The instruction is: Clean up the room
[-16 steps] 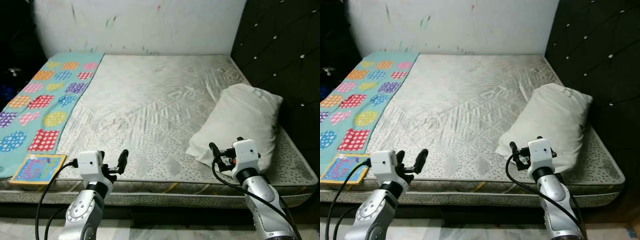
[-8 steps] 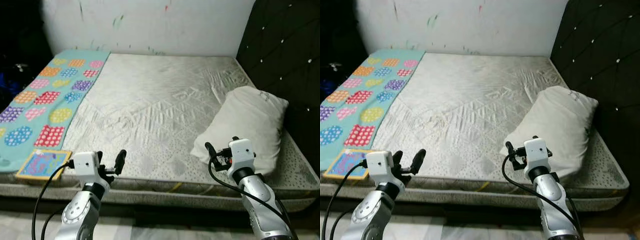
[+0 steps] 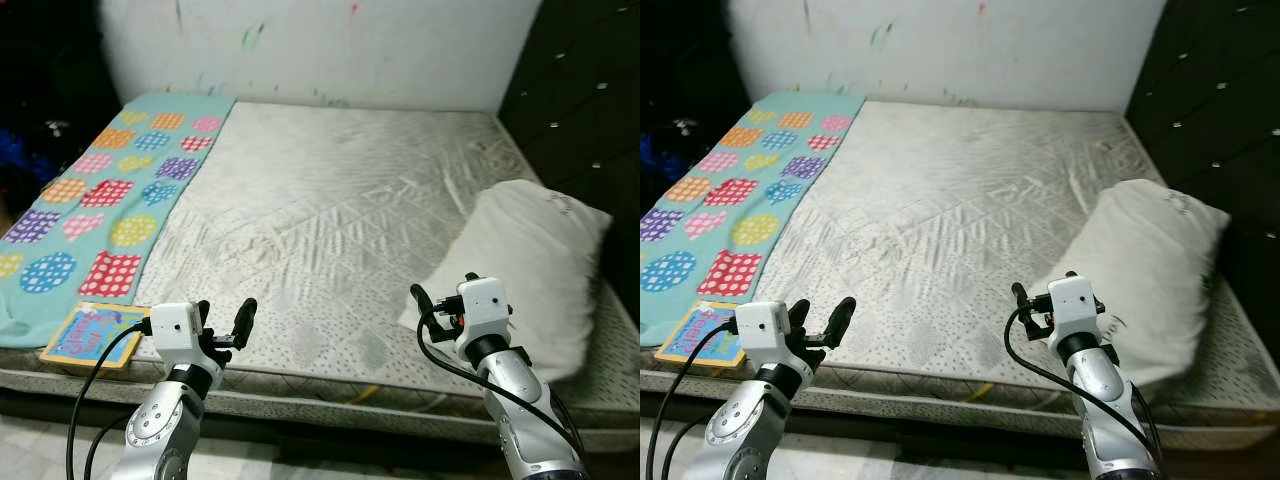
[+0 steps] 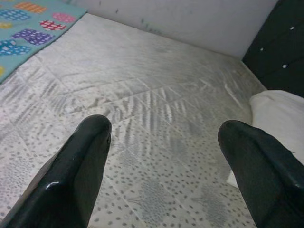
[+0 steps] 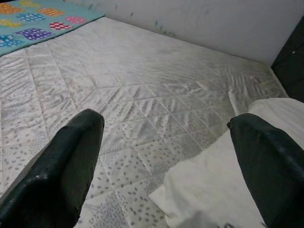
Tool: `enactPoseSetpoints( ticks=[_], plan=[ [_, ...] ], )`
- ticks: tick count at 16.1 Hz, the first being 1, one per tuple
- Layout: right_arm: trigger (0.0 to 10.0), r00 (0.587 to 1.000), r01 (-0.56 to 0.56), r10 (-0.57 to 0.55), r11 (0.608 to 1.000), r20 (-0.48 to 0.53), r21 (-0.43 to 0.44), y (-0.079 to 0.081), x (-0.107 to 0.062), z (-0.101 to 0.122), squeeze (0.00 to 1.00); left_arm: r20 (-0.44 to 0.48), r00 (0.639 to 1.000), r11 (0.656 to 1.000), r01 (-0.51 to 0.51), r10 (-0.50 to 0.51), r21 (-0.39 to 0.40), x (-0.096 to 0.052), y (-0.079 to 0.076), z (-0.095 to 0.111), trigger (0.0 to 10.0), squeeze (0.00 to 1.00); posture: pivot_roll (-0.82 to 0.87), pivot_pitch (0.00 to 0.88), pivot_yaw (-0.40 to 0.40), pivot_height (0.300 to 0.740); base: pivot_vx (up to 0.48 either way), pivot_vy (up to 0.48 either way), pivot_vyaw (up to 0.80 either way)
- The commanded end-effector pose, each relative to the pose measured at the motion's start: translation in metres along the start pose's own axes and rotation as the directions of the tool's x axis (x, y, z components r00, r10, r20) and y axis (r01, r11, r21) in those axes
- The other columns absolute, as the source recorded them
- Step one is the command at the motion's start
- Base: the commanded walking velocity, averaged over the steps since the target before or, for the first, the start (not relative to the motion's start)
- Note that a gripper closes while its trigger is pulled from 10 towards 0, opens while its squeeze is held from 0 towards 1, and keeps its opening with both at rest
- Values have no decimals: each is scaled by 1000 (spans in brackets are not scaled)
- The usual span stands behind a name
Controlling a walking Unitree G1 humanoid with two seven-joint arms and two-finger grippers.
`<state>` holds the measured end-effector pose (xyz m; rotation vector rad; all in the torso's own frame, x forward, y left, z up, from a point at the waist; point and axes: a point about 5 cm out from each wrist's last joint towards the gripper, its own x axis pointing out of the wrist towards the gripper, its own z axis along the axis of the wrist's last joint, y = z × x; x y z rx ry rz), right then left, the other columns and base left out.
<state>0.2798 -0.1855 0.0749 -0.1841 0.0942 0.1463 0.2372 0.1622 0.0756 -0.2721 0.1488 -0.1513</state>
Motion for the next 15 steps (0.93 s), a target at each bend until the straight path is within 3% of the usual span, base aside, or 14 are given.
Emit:
enactPoseSetpoints(
  ticks=[1, 11, 15],
  plan=[
    [10000, 1000, 16, -16, 1000, 8, -2, -2, 2, 2, 0, 19, 1000, 1000, 10, -10, 10, 0, 0, 5, 10000, 0, -91, 0, 1, 740, 322, 0, 0],
    [10000, 999, 33, -33, 999, 9, -11, -5, 3, 3, 0, 13, 1000, 1000, 9, -9, 5, 1, -1, 4, 10000, 0, -93, 0, -1, 740, 306, 0, 0],
    [10000, 999, 43, -43, 999, 4, -15, -6, 3, 2, 0, 5, 1000, 1000, 11, -11, -8, 3, -3, 3, 10000, 0, -93, 0, -2, 740, 0, 0, -800]
  ],
)
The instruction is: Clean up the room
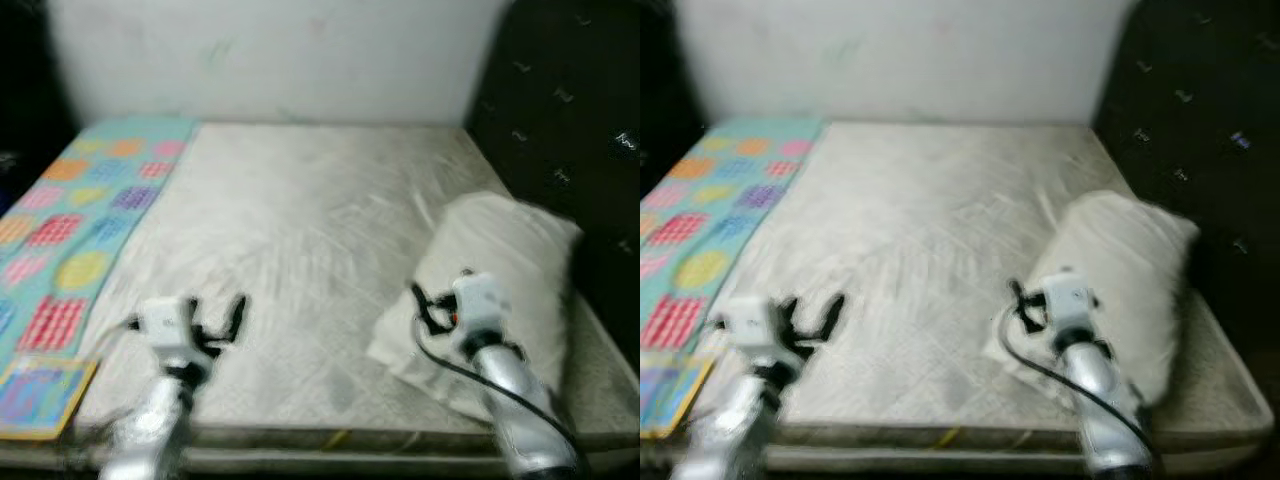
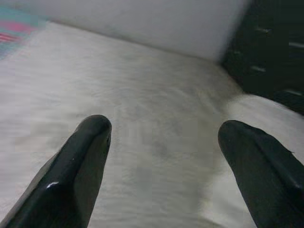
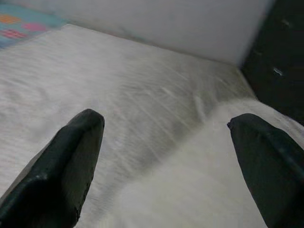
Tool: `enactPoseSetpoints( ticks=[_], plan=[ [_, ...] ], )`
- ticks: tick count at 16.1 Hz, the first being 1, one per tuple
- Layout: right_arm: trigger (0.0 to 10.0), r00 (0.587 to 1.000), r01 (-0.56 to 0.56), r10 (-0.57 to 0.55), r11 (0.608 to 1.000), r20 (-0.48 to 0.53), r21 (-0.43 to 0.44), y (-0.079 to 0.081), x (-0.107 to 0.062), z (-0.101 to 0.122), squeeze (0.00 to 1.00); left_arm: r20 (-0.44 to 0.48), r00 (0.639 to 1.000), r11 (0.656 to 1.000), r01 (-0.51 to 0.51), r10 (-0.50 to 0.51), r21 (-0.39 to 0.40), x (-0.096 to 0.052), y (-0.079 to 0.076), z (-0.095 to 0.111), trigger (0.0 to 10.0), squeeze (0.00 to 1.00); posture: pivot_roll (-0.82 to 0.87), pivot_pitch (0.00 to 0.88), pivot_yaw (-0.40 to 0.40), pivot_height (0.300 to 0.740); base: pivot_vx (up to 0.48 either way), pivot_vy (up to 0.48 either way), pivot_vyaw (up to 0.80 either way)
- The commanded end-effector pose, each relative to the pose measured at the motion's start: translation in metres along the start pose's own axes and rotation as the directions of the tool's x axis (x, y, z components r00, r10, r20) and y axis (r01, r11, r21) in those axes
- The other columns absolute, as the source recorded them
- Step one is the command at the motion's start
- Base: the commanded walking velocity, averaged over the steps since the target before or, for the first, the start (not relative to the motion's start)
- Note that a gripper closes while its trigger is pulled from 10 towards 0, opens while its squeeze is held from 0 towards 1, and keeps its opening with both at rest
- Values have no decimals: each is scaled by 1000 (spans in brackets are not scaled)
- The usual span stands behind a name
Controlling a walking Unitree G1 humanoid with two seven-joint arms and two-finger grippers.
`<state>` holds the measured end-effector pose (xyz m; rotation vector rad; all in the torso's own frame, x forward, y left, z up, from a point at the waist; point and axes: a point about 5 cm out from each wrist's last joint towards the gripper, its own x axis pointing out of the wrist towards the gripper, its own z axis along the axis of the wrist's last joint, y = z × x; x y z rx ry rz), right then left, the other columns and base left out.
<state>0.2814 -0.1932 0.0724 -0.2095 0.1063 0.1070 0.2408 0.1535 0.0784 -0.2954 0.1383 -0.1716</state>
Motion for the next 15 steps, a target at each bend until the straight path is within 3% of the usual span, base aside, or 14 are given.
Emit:
enactPoseSetpoints(
  ticks=[1, 5, 10, 15],
  plan=[
    [10000, 1000, 5, -5, 1000, 22, 8, 1, 3, 6, 0, -5, 1000, 1000, -10, 10, 12, -2, 6, 2, 10000, 0, -93, 0, -2, 740, 0, 0, -800],
    [10000, 999, -3, 2, 1000, 32, 13, 4, 5, 8, 0, 4, 1000, 999, -27, 27, 27, 5, 6, 7, 10000, 0, -85, 0, -2, 740, 0, 0, -694],
    [10000, 999, -27, 27, 1000, 34, -2, 8, 5, 7, 0, -12, 1000, 1000, -21, 21, 10, 1, 4, 2, 10000, 0, -83, 0, -2, 740, 0, 0, 0],
    [10000, 999, -40, 40, 999, 35, 1, 10, 6, 7, 0, -16, 1000, 1000, -10, 10, 10, 3, 1, 1, 10000, 0, -85, 0, -5, 740, 0, -448, 0]
  ],
)
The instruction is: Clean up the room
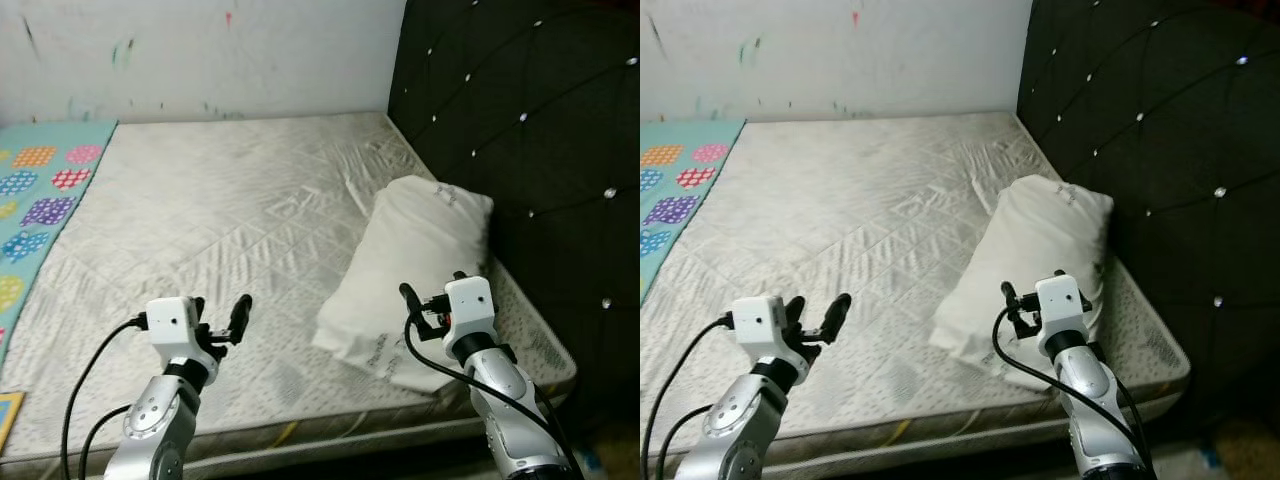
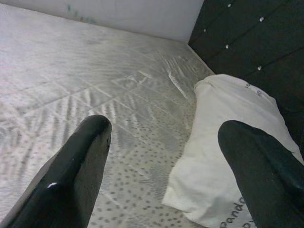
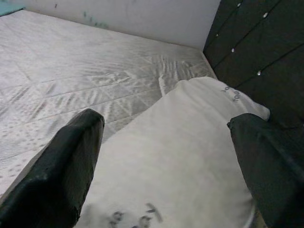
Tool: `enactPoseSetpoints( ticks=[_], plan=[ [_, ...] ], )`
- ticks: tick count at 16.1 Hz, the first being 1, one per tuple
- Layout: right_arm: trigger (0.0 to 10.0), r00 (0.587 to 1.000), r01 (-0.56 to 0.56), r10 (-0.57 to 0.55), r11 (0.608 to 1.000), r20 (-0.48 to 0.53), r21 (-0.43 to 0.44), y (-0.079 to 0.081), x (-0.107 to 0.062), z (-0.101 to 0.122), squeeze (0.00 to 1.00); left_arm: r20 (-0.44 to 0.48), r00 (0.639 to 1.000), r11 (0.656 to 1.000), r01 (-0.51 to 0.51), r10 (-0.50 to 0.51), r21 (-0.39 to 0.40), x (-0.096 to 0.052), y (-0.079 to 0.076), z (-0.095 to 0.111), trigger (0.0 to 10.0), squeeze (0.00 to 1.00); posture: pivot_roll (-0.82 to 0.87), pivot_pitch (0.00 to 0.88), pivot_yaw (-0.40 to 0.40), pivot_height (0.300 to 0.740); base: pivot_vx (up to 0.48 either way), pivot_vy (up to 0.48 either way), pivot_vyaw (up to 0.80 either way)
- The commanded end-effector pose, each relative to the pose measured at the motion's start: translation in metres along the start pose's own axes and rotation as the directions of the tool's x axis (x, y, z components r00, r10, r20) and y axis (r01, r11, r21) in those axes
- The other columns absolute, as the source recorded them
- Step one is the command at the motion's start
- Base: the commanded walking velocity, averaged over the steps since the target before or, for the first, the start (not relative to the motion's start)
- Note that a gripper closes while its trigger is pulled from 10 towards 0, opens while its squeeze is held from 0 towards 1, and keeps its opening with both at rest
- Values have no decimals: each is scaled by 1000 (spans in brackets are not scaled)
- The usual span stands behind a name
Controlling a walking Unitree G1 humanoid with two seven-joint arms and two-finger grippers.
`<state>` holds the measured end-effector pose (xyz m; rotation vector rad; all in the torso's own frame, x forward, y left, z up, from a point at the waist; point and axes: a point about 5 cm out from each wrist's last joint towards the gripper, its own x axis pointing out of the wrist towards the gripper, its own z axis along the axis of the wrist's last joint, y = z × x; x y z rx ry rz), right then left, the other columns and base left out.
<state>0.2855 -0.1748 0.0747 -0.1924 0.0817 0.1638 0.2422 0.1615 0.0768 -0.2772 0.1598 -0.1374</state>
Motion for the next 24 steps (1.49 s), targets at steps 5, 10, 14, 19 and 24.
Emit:
enactPoseSetpoints(
  ticks=[5, 10, 14, 19, 24],
  plan=[
    [10000, 1000, 9, -9, 1000, 4, -11, -7, 0, 1, 0, 0, 1000, 1000, 27, -27, -6, 3, -7, 0, 10000, 0, -87, 0, -8, 740, 0, -480, 0],
    [10000, 1000, 3, -3, 1000, -1, -6, -6, -1, -1, 0, 5, 1000, 1000, 11, -11, -13, 2, -6, -1, 10000, 0, -89, 0, -6, 740, 0, -64, 0],
    [10000, 1000, -6, 6, 1000, -3, -25, -5, -2, -1, 0, 9, 1000, 1000, 18, -18, -19, 2, -6, 0, 10000, 0, -89, 0, -5, 740, 0, 0, 0],
    [10000, 1000, -15, 15, 1000, 3, -16, -3, -1, 0, 0, 26, 999, 999, 44, -43, -23, 2, -9, 1, 10000, 0, -88, 0, -4, 740, 49, 0, 723],
    [10000, 1000, -9, 9, 1000, 3, -10, -4, -1, 0, 0, 29, 998, 998, 61, -61, -26, 2, -10, 2, 10000, 0, -90, 0, -4, 740, 307, 0, 0]
  ],
)
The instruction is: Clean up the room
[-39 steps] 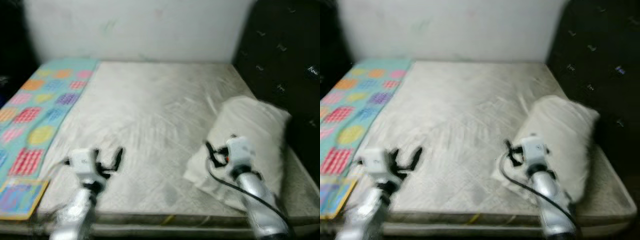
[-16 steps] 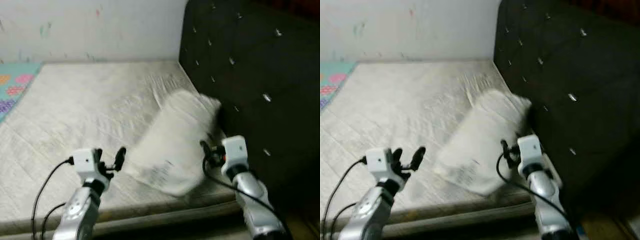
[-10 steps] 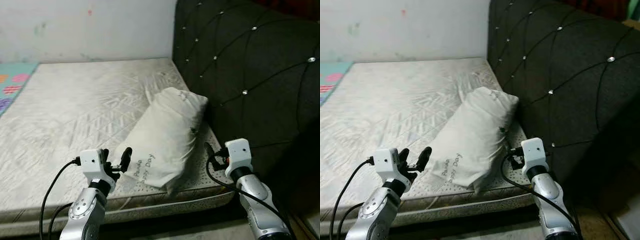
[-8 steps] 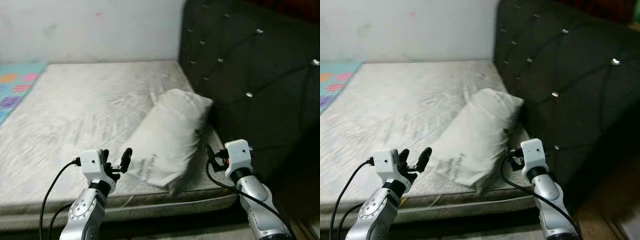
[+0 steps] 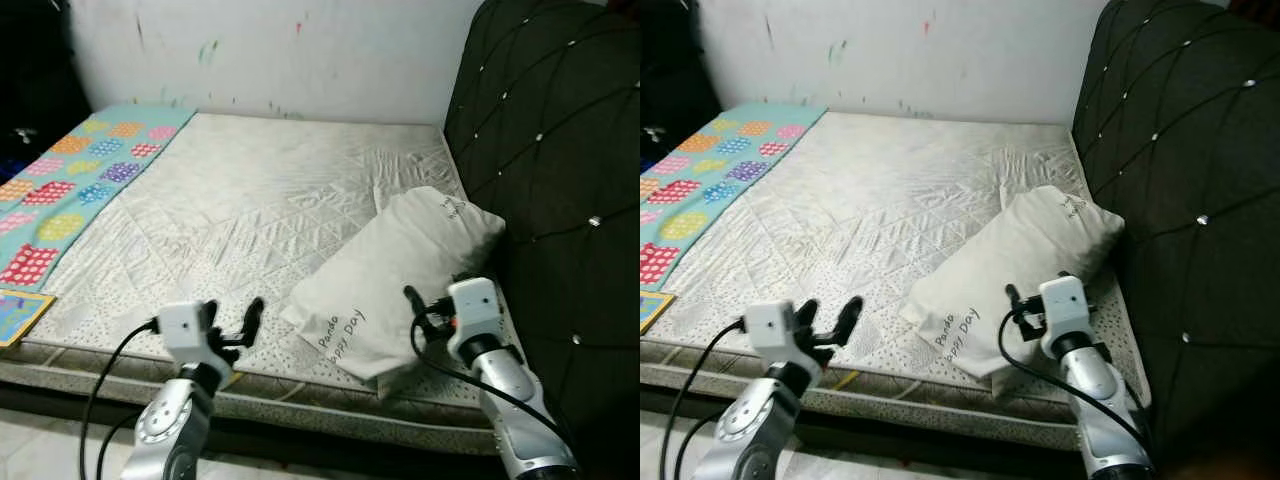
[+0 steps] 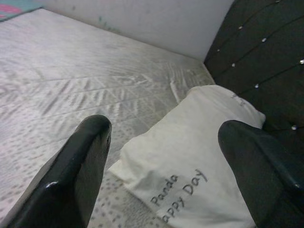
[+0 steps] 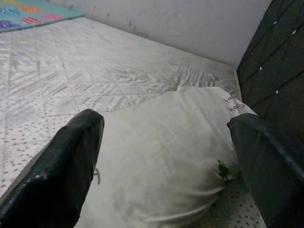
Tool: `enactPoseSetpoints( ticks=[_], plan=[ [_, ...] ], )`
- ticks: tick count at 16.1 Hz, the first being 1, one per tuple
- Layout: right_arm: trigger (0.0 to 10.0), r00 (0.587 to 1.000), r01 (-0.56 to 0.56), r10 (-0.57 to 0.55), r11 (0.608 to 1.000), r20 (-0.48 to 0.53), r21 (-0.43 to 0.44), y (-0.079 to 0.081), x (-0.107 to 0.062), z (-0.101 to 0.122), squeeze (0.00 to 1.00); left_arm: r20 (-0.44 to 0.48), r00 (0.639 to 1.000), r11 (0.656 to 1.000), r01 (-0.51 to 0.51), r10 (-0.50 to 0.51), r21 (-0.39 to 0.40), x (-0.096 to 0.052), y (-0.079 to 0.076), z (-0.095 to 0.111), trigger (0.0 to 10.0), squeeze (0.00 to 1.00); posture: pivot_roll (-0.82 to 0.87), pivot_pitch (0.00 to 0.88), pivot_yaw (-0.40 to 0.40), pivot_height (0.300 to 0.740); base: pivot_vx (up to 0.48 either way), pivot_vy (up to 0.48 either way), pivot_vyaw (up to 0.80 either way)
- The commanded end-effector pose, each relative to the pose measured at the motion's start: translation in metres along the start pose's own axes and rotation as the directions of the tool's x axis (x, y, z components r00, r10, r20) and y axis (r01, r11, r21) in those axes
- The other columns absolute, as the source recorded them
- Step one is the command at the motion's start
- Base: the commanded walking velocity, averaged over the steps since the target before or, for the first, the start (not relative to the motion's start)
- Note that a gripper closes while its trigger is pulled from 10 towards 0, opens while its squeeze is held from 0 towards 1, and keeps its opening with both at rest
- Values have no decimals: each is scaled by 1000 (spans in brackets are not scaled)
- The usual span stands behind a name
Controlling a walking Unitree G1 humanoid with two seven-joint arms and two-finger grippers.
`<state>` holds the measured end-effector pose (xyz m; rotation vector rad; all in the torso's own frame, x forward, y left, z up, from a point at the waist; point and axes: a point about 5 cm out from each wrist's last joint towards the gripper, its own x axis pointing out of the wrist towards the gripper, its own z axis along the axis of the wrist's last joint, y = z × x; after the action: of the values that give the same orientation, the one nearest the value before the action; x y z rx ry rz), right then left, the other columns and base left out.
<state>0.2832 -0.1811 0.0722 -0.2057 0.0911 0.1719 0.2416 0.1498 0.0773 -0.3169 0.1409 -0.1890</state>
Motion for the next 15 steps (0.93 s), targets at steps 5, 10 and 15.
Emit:
enactPoseSetpoints(
  ticks=[5, 10, 15],
  plan=[
    [10000, 1000, -3, 3, 1000, 12, 7, 1, 2, 3, 0, 12, 1000, 1000, 13, -13, 9, 1, 0, 4, 10000, 0, -90, 0, -4, 740, 325, 0, 0],
    [10000, 1000, -3, 3, 1000, 12, 12, 1, 2, 3, 0, -6, 1000, 1000, -3, 3, 21, 1, 2, 2, 10000, 0, -89, 0, -4, 740, 256, 0, 0],
    [10000, 1000, -4, 4, 1000, 10, 16, 1, 1, 1, 0, -5, 1000, 1000, -22, 22, 14, 1, 2, 2, 10000, 0, -86, 0, -5, 740, 0, 0, 0]
  ],
)
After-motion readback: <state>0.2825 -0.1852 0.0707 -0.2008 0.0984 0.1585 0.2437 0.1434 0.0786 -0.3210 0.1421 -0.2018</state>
